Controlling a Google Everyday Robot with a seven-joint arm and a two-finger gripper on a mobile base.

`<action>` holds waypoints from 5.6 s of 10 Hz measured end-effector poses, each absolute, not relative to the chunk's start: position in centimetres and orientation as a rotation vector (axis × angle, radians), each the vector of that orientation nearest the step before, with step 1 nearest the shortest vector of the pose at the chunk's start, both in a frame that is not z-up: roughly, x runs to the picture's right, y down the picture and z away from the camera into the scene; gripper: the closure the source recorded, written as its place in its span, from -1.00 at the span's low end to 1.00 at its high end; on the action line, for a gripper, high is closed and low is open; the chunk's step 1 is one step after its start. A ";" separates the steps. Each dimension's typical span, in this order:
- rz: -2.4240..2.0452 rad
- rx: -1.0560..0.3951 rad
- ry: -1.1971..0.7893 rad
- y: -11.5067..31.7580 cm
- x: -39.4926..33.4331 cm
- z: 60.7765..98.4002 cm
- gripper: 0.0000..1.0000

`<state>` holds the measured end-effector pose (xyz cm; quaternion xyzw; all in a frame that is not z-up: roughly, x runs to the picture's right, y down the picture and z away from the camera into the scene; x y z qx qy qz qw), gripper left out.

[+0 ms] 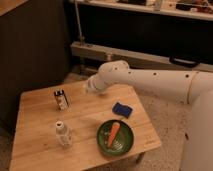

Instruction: Knock the eraser over

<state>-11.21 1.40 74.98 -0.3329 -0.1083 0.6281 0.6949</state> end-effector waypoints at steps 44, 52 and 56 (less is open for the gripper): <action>1.164 -0.935 -0.302 3.6 -26.8 80.4 1.00; 1.166 -0.902 -0.269 3.8 -26.6 82.4 1.00; 1.178 -0.865 -0.270 3.0 -26.0 82.6 1.00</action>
